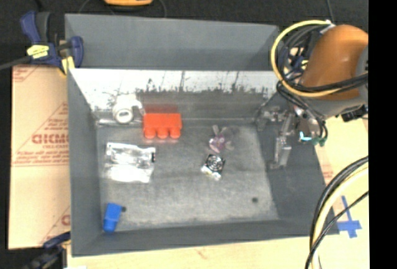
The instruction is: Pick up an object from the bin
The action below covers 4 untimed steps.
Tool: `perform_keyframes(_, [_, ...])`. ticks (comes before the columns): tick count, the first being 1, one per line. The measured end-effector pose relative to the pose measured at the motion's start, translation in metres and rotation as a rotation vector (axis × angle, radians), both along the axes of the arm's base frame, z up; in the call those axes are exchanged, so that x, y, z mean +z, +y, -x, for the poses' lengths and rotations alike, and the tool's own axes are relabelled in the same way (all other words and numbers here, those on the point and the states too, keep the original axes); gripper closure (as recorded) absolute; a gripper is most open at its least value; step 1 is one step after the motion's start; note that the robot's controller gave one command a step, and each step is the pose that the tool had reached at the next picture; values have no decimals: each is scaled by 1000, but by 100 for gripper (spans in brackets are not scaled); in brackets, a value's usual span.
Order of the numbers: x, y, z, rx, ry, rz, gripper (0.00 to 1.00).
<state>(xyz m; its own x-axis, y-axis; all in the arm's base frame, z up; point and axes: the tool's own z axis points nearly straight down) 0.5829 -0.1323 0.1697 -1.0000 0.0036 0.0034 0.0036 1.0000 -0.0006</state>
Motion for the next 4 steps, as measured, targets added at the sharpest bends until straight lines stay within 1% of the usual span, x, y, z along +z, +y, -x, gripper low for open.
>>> perform_keyframes(1, [-87,36,-60,111,-7,-1,0])
perform_keyframes(2, [-99,82,-32,463,-7,-2,0])
perform_keyframes(3, [-98,80,-32,463,-8,0,100])
perform_keyframes(4, [-3,86,-31,351,-16,1,100])
